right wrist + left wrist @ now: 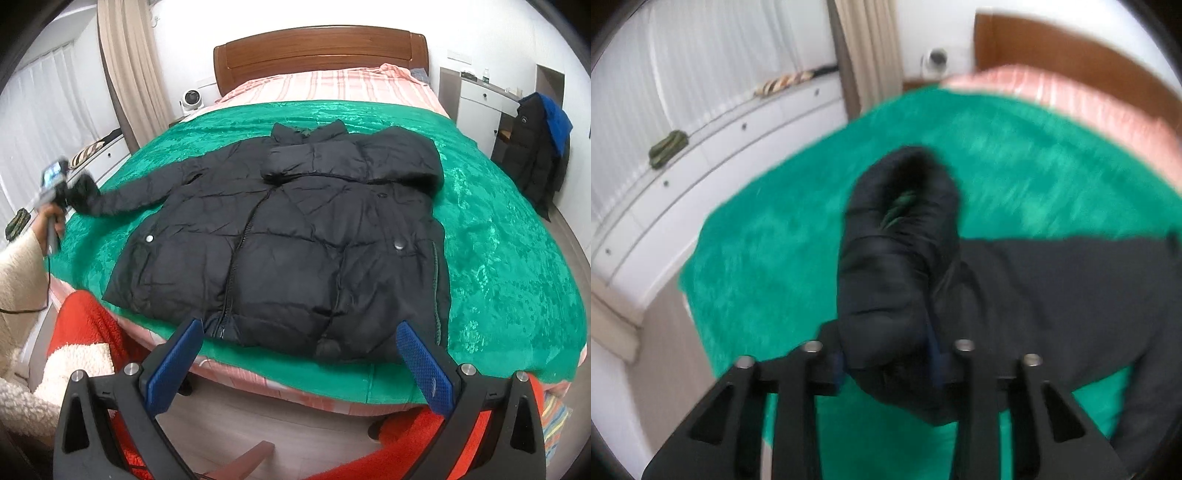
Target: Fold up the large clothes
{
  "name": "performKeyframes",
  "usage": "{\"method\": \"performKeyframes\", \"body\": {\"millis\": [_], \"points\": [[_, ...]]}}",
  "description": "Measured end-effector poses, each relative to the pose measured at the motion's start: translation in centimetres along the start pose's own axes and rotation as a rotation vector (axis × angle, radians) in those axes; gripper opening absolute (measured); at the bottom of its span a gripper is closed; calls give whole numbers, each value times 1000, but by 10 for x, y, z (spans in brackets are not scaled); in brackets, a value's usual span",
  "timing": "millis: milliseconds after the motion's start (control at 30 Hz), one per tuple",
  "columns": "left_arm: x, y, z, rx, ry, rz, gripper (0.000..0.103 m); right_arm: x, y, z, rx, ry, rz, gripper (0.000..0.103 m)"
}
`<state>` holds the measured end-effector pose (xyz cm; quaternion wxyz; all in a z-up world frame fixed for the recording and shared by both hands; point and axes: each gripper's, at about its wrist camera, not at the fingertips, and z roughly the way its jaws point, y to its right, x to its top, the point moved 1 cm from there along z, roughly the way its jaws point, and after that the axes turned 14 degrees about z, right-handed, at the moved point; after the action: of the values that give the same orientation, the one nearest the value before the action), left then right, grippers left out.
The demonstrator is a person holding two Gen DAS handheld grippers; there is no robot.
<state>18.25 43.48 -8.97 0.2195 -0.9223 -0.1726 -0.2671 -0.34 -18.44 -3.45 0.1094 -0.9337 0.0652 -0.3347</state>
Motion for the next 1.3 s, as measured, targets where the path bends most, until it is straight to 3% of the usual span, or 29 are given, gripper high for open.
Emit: {"method": "performKeyframes", "body": {"millis": [67, 167, 200, 333, 433, 500, 600, 633, 667, 700, 733, 767, 833, 967, 1033, 1133, 1200, 1300], "points": [[-18, 10, 5, 44, -15, 37, 67, 11, 2, -3, 21, 29, -17, 103], [-40, 9, -18, 22, 62, 23, 86, 38, 6, 0, 100, 70, -50, 103], [-45, 12, -29, 9, 87, 14, 87, 52, 7, 7, 117, 74, -62, 103], [-67, 29, -75, -113, 177, -7, 95, 100, -21, 56, -16, 61, -278, 103], [-73, 64, -94, -213, 217, -17, 100, 134, -61, 128, -8, 36, -446, 103], [-87, 90, -96, -234, 214, 4, 100, 149, -78, 179, -12, 2, -486, 103], [-107, 116, -82, -214, 191, 32, 100, 157, -98, 266, -145, -60, -585, 101], [-112, 119, -77, -209, 180, 44, 100, 158, -99, 294, -200, -86, -612, 97], [-117, 120, -71, -209, 158, 60, 99, 159, -98, 303, -213, -92, -609, 66], [-119, 120, -70, -215, 141, 61, 99, 165, -94, 310, -228, -83, -580, 44], [-120, 117, -69, -227, 132, 47, 99, 171, -89, 305, -218, -60, -536, 22], [-119, 112, -68, -240, 135, 24, 99, 184, -81, 292, -180, -19, -455, 14], [-119, 106, -70, -246, 139, -14, 99, 213, -52, 243, -118, 95, -287, 11], [-118, 106, -60, -257, 113, -35, 99, 263, 28, 142, -105, 279, -53, 9], [-118, 111, -61, -249, 121, -22, 99, 279, 94, 80, -145, 379, 79, 9], [-118, 118, -65, -233, 144, 4, 99, 278, 167, 22, -253, 462, 187, 9], [-119, 123, -67, -229, 148, 22, 99, 266, 226, -3, -357, 476, 269, 9], [-117, 129, -68, -244, 137, 41, 99, 236, 308, -7, -461, 427, 428, 9]]}}
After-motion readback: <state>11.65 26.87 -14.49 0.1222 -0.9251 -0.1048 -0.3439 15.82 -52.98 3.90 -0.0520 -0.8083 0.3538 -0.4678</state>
